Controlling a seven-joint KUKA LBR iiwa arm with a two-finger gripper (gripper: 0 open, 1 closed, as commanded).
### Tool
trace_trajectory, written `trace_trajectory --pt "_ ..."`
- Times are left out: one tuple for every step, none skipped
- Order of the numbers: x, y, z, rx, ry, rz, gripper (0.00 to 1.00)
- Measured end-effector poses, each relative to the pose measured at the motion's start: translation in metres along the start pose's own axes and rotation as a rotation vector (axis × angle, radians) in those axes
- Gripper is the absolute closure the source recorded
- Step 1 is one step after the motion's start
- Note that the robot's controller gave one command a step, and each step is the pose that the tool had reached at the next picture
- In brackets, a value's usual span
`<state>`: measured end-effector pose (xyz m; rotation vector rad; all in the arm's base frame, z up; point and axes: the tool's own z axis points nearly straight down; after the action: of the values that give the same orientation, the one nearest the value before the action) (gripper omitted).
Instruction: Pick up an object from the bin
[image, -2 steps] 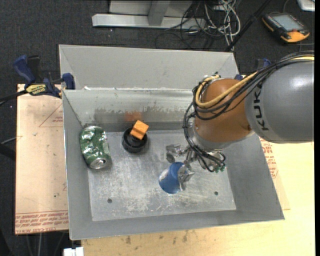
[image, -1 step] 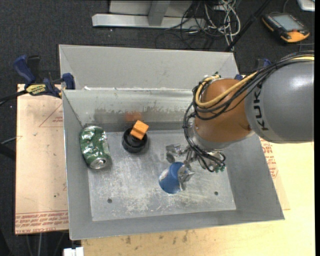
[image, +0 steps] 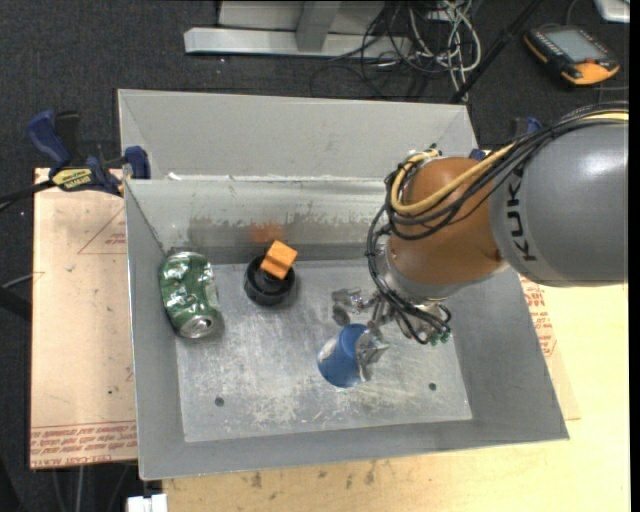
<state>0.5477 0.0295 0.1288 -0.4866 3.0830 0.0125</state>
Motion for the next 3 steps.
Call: trace_trajectory --pt "0.0 0.0 0.0 0.0 0.0 0.0 1.0" --pt "0.0 0.0 0.0 0.0 0.0 0.0 1.0" --pt "0.0 0.0 0.0 0.0 0.0 0.0 1.0"
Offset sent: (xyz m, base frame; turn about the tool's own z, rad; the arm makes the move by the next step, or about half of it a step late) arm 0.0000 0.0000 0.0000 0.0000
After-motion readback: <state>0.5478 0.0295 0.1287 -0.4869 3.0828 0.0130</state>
